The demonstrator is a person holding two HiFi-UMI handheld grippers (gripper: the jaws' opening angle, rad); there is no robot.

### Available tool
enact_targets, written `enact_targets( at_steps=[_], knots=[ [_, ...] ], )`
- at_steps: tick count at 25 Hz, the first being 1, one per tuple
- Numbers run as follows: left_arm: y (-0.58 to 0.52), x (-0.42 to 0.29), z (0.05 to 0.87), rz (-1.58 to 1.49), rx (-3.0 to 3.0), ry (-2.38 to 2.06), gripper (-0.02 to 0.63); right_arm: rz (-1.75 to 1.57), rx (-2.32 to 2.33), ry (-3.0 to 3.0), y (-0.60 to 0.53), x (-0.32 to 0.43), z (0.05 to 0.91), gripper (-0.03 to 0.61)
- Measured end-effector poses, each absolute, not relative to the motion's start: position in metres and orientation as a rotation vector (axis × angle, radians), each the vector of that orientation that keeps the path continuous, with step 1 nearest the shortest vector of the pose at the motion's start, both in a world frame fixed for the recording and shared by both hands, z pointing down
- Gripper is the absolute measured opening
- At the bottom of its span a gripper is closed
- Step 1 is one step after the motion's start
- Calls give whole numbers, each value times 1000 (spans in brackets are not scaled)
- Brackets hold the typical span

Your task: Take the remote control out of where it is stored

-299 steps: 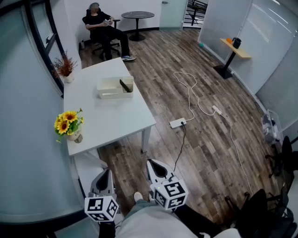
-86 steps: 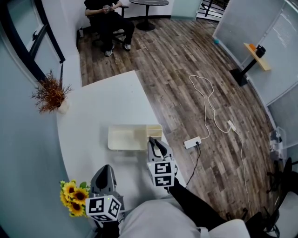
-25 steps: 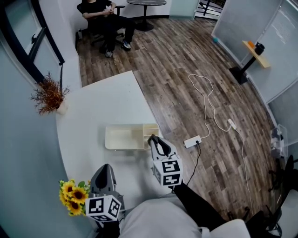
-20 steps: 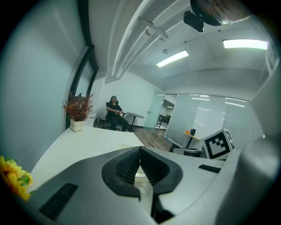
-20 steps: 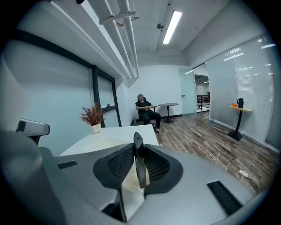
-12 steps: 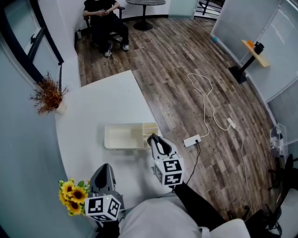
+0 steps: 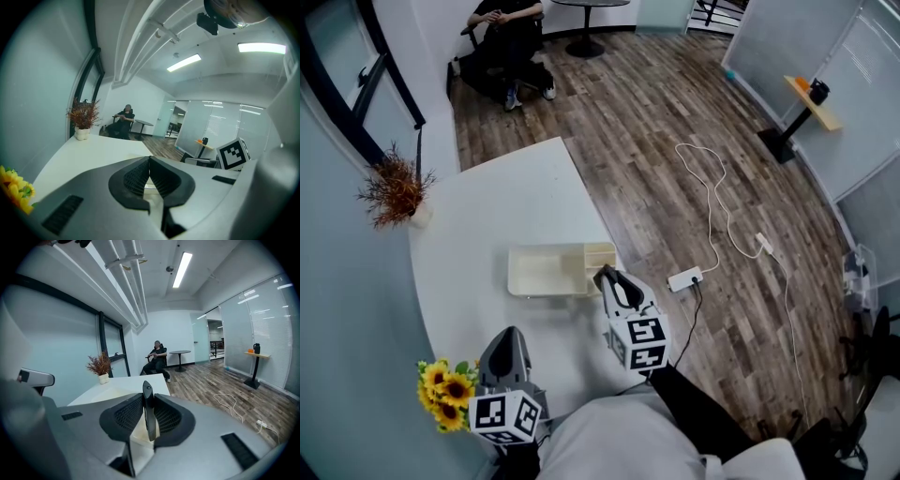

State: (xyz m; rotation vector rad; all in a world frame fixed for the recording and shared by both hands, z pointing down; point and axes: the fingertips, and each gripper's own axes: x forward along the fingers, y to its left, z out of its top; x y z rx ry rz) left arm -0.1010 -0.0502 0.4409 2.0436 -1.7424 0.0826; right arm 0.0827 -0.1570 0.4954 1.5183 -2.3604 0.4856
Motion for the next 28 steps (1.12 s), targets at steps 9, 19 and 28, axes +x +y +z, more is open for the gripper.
enact_targets(
  at_steps=[9,19,28],
  knots=[
    [-52,-98,439,73,2048,-1734,8,481,1517,-2367,-158,85,493,74],
    [-53,-97,440,75,2052,-1732,8,489,1520,-2377,-158,88,492,74],
    [-53,-95,439,77,2062,-1727,8,504,1533,-2379,-158,93,492,74]
  ],
)
